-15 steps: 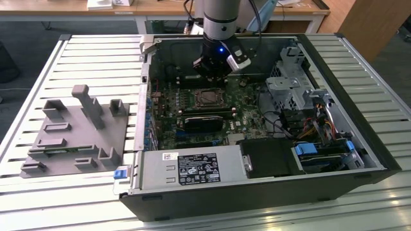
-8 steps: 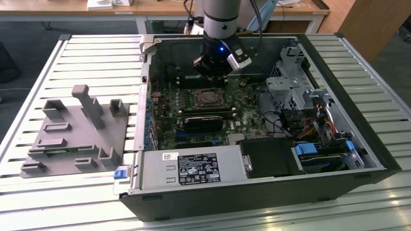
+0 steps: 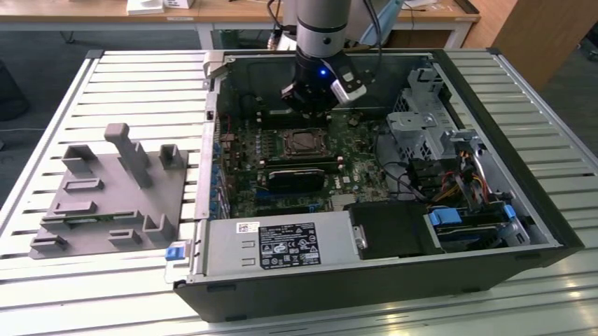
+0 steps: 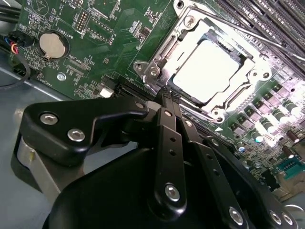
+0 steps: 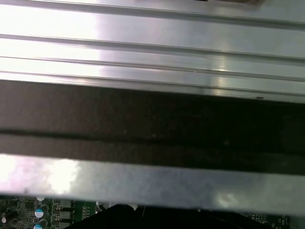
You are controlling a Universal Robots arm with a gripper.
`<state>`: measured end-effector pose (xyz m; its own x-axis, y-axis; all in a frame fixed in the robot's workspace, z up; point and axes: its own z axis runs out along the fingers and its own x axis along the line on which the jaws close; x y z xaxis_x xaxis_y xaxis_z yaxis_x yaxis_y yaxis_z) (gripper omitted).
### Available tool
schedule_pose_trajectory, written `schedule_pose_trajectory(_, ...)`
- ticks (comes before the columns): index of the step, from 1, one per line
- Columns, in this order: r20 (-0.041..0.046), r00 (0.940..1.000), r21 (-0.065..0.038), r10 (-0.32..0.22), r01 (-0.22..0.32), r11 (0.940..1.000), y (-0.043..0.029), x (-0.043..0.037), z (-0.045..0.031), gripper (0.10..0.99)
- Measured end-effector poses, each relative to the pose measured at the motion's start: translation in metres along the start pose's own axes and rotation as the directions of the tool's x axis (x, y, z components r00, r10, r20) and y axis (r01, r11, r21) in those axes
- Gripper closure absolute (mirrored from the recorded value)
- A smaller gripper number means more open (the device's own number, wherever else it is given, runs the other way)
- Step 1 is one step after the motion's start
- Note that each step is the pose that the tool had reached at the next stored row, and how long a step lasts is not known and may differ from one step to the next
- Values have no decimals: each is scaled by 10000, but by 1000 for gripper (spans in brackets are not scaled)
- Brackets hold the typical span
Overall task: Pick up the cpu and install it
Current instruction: 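Install the first cpu locking lever, then install the second cpu locking lever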
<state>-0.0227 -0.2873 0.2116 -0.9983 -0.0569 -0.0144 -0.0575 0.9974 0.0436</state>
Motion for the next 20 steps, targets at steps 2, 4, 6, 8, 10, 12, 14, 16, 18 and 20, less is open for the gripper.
schedule_pose_trajectory(2,0,10000,0,0,0,10000,-8,-1,0,980)
schedule_pose_trajectory(4,0,10000,0,0,0,10000,-19,0,-1,980)
schedule_pose_trajectory(6,-1,10000,0,0,0,10000,-32,0,-2,980)
schedule_pose_trajectory(8,0,10000,0,0,0,10000,-46,1,-2,980)
schedule_pose_trajectory(10,1,10000,-1,0,0,10000,-62,2,-3,980)
schedule_pose_trajectory(12,0,10000,-1,1,-1,10000,-79,3,-3,980)
schedule_pose_trajectory(14,1,10000,-1,1,-1,10000,-98,4,-4,980)
schedule_pose_trajectory(16,0,10000,0,0,0,10000,-125,5,-6,980)
schedule_pose_trajectory(18,1,10000,-2,1,-1,10000,-139,6,-6,980)
schedule_pose_trajectory(20,0,10000,0,1,-1,10000,-140,6,-25,980)
